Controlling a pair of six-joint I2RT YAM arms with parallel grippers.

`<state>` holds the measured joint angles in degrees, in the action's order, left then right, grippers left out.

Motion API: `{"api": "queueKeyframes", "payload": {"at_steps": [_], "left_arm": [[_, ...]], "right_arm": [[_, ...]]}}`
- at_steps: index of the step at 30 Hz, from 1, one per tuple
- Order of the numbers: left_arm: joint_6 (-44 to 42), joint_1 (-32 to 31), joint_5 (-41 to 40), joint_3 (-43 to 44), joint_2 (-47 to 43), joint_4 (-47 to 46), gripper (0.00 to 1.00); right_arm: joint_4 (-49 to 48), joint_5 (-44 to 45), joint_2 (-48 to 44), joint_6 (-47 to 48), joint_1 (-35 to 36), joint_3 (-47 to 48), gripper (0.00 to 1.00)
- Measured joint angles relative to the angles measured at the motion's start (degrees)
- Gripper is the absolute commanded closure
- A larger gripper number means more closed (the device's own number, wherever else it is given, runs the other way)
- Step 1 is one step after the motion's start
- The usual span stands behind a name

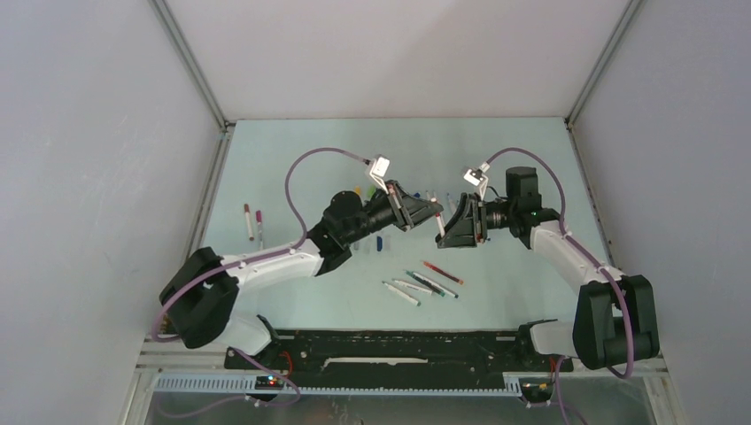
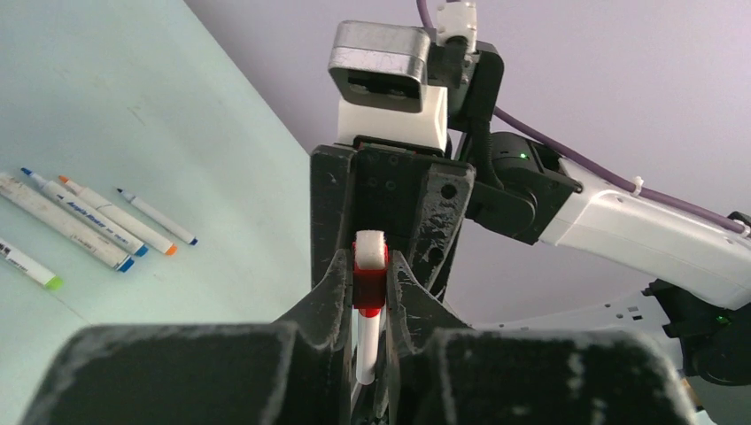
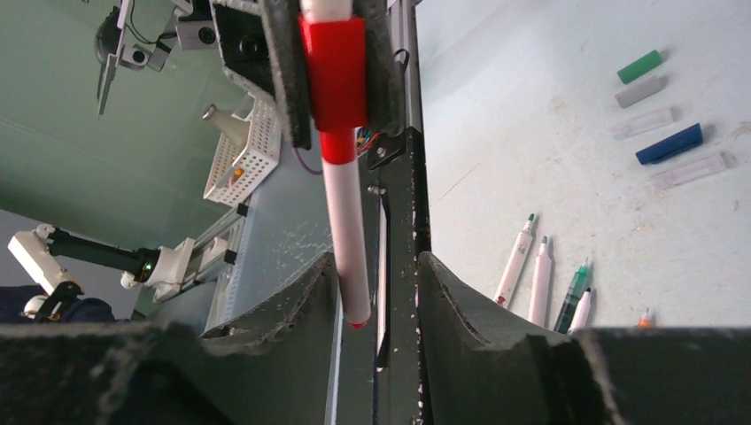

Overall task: Open the pen caps
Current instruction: Open the pen cap from the pen.

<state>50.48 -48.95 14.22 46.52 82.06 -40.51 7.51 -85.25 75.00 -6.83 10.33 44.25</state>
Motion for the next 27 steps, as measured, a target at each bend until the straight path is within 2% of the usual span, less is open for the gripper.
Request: {"api": "queueKeyframes", "payload": {"at_steps": [11,12,14,15,21,27], "left_arm": [[0.1,-2.1,-0.3,0.0,2.8,-2.3,1.00],[0.1,-2.3,-0.3,0.0,3.0,-2.3,1.00],[0.1,-2.5,-0.3,0.0,3.3,-2.3,1.00],[-0.2,-2.6,-0.4,0.0,3.4,-2.2,1.00],[-0.6,-2.4,-2.6,0.0,2.9,-0.8,1.00],[-2.9,-0.1,-1.3,0.9,-1.7,6.5,1.00]], "right_arm": [[-1.3,0.2,0.0,-3.0,-1.7,0.0,0.61],[-1.4,0.2,0.0,-3.1,-1.7,0.0,0.64],[-1.7,0.2,0.0,-3.3,-1.7,0.0,0.97],[-1.9,-0.1,0.0,-3.5,-1.7,0.0,1.00],[-2.9,-0.3,0.1,-4.1,-1.7,0.2,1.00],[-4.7,1.6,0.3,-3.5,1.3,1.9,1.00]]}}
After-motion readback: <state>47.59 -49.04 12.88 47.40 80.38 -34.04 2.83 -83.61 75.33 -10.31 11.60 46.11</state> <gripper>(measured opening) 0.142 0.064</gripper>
